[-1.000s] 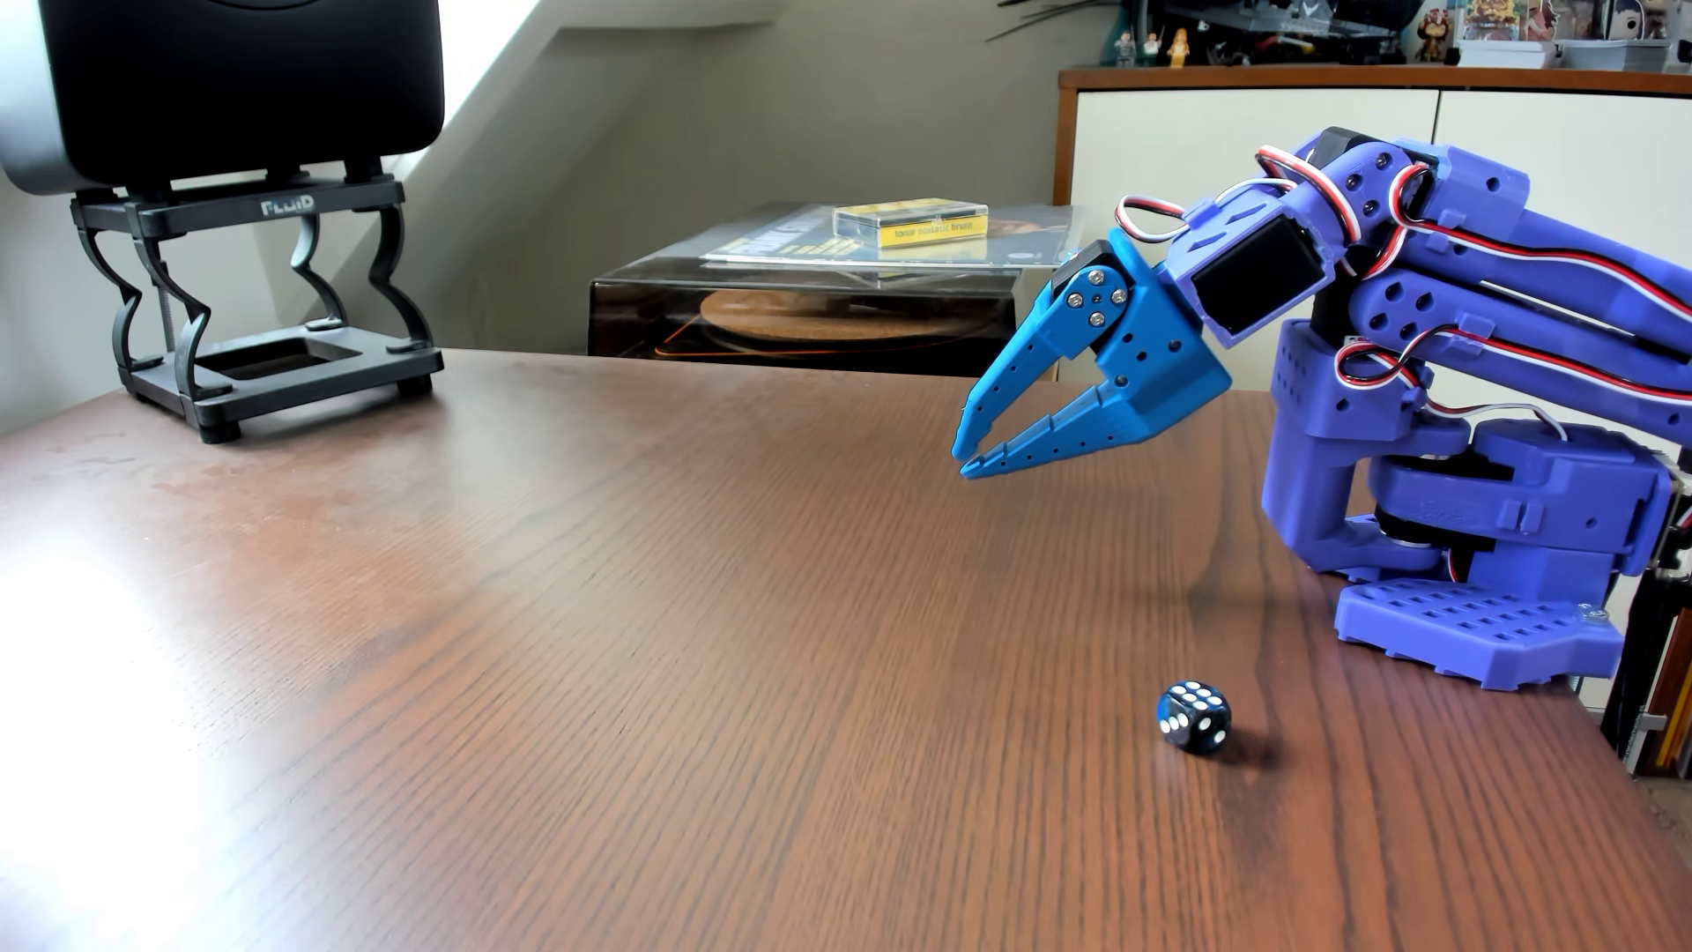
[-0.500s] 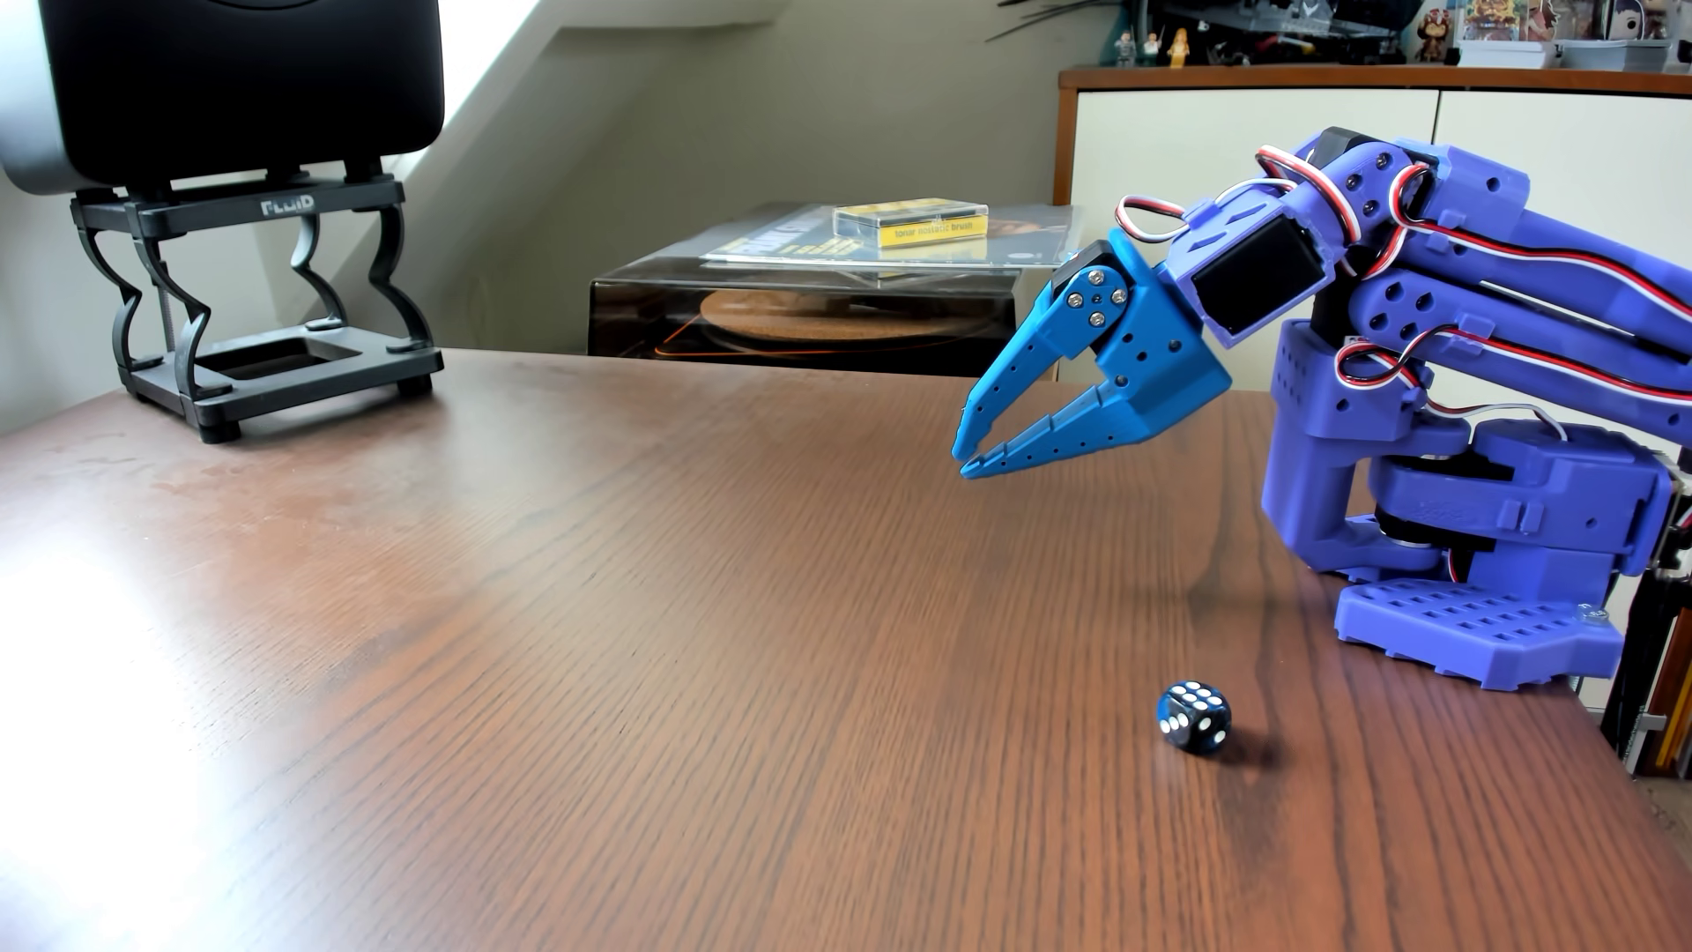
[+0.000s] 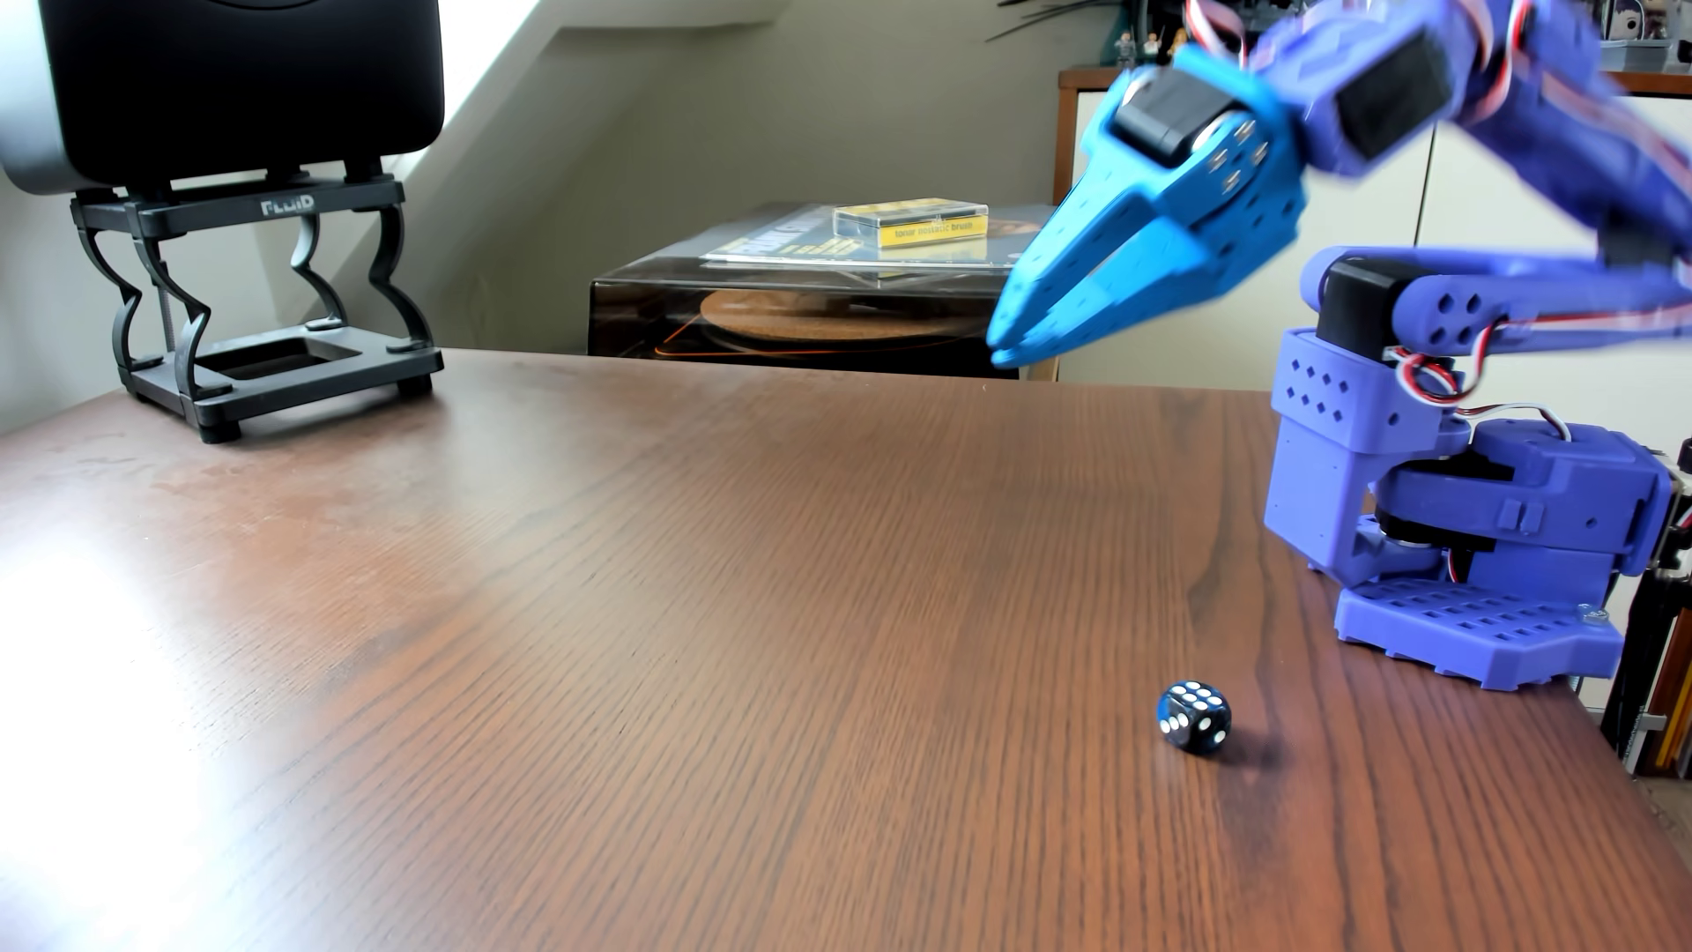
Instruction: Grab the blue dice
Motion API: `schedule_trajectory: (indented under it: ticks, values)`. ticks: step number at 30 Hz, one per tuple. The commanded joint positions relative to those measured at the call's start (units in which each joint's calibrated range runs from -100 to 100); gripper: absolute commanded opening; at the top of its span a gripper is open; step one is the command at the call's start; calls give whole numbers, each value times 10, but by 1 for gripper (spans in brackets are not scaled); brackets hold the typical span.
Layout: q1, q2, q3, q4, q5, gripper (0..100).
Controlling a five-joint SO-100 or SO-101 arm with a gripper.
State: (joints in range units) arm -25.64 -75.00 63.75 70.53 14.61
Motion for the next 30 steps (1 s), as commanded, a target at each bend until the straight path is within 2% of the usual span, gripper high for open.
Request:
schedule_trajectory:
  ticks: [1,6,11,15,20,25,30]
  values:
    - [-63,173,-155,101,56,2]
    - [-115,206,-117,166,79,2]
    - [-112,207,-18,132,102,2]
    - [-123,208,-5,113,104,2]
    - [-188,213,-5,113,114,2]
    - [-267,213,-5,114,123,8]
    - [-322,215,-12,111,129,9]
